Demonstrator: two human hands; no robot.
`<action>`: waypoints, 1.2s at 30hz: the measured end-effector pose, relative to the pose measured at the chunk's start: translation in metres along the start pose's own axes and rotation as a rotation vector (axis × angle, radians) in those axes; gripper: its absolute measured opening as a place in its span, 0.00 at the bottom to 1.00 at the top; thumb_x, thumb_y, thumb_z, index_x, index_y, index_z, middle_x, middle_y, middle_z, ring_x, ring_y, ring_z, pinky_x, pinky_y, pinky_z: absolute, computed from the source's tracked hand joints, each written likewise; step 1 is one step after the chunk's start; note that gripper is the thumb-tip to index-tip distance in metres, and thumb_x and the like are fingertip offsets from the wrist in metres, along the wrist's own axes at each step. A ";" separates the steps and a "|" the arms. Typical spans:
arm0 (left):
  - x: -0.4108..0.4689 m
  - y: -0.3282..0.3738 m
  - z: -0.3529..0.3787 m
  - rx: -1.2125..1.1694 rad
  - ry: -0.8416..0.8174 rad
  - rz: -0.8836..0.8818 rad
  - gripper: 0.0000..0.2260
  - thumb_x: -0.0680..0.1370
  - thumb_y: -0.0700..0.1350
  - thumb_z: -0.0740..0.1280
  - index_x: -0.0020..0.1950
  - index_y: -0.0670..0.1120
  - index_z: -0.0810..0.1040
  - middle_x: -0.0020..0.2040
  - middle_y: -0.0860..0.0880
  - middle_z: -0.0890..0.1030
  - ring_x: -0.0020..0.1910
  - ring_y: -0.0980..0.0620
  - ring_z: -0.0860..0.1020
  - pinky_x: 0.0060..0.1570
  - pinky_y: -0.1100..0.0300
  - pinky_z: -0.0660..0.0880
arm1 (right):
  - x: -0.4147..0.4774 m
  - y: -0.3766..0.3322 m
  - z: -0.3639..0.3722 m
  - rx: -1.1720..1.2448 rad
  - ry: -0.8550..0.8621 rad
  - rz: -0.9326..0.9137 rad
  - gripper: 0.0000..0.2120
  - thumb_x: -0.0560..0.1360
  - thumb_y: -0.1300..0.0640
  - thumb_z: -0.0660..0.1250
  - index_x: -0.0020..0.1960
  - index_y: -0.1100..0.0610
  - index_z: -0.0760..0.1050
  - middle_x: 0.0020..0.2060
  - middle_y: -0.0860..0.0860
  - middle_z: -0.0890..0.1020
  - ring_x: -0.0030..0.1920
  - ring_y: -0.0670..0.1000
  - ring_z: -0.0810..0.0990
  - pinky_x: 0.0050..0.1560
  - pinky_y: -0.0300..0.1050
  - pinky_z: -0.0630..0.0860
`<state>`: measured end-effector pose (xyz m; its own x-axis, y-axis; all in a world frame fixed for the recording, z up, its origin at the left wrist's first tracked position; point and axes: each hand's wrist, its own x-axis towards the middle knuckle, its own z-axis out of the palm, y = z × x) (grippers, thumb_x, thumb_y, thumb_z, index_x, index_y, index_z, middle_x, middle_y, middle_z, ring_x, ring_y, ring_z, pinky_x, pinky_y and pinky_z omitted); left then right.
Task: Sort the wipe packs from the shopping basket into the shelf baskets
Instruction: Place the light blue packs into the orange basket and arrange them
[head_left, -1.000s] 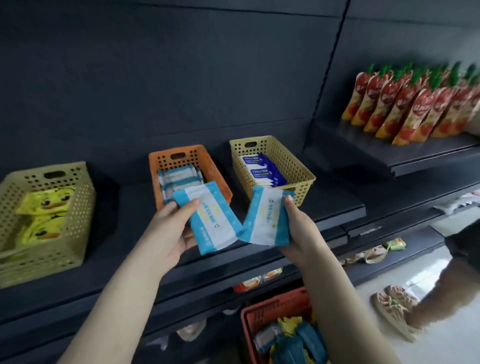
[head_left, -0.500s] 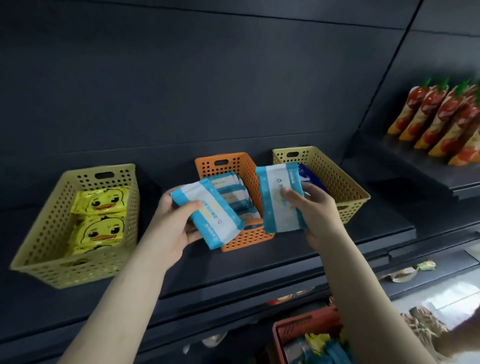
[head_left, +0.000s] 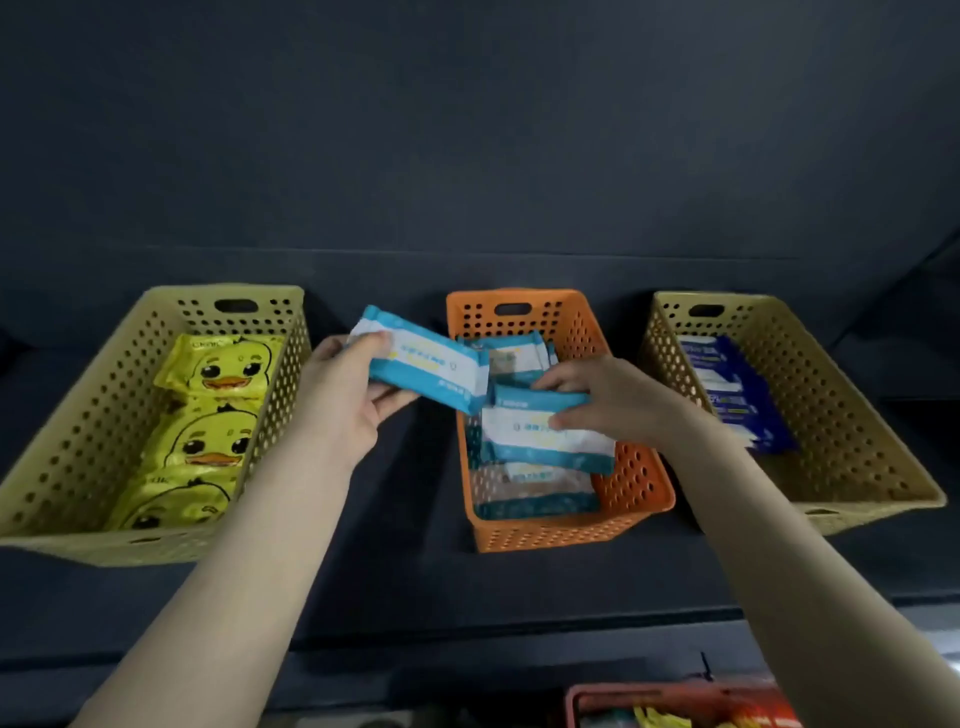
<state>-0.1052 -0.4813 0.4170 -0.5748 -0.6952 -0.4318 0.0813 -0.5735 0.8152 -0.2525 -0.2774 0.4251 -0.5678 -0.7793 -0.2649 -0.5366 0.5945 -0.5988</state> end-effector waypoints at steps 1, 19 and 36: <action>0.006 -0.002 0.001 -0.038 0.008 -0.011 0.06 0.78 0.37 0.66 0.52 0.45 0.72 0.49 0.44 0.83 0.42 0.47 0.84 0.34 0.51 0.82 | 0.004 0.002 0.003 -0.044 -0.075 -0.018 0.21 0.73 0.60 0.72 0.65 0.52 0.75 0.57 0.43 0.78 0.55 0.39 0.75 0.52 0.33 0.72; 0.036 -0.013 0.006 -0.164 -0.110 -0.073 0.12 0.80 0.37 0.63 0.58 0.52 0.77 0.56 0.44 0.82 0.50 0.45 0.84 0.42 0.48 0.81 | 0.012 0.014 0.040 -0.383 -0.189 -0.108 0.23 0.74 0.51 0.70 0.68 0.45 0.69 0.61 0.46 0.74 0.60 0.47 0.74 0.63 0.45 0.71; 0.036 -0.020 0.035 0.034 -0.275 0.210 0.13 0.82 0.38 0.60 0.62 0.50 0.77 0.61 0.47 0.81 0.61 0.52 0.78 0.62 0.56 0.74 | 0.050 -0.033 0.007 1.032 0.414 0.194 0.12 0.75 0.60 0.70 0.57 0.64 0.78 0.51 0.59 0.84 0.51 0.59 0.84 0.54 0.60 0.80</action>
<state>-0.1558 -0.4800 0.3985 -0.7465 -0.6511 -0.1372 0.1962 -0.4124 0.8896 -0.2587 -0.3372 0.4266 -0.8516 -0.4521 -0.2654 0.2468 0.1008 -0.9638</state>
